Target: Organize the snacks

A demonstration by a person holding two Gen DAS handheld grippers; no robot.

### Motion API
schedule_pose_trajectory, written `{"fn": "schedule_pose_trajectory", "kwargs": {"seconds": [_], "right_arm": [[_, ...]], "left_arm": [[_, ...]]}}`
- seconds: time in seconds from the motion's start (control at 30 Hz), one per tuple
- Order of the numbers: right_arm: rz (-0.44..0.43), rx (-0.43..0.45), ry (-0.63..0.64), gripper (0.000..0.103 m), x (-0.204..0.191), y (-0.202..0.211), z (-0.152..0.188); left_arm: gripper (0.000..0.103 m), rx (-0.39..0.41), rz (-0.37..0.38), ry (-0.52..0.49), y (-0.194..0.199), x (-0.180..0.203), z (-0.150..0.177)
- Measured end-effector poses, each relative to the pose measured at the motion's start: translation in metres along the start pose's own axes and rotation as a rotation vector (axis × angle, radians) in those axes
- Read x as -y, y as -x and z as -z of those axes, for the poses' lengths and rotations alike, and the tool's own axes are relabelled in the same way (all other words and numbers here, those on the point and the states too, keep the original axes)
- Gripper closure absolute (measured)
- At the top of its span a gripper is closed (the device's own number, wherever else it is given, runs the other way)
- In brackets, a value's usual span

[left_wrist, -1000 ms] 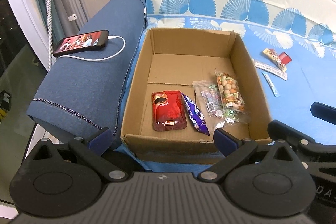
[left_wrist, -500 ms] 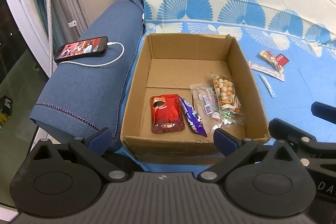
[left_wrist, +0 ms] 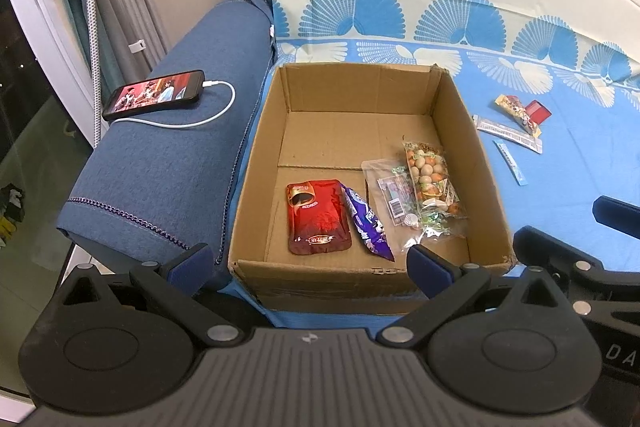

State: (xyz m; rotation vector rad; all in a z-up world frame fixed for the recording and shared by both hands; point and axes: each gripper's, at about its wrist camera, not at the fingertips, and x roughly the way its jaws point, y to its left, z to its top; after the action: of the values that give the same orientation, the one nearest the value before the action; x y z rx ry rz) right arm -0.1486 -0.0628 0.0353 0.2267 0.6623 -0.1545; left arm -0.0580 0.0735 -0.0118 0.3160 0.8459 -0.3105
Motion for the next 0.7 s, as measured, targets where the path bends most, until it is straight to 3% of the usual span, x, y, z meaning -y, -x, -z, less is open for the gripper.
{"fn": "schedule_pose_trajectory", "kwargs": {"seconds": [0.7], "right_arm": [[0.001, 0.018, -0.053, 0.013, 0.016, -0.003, 0.0]], "left_arm": [[0.0, -0.011, -0.015, -0.036, -0.003, 0.011, -0.013]]}}
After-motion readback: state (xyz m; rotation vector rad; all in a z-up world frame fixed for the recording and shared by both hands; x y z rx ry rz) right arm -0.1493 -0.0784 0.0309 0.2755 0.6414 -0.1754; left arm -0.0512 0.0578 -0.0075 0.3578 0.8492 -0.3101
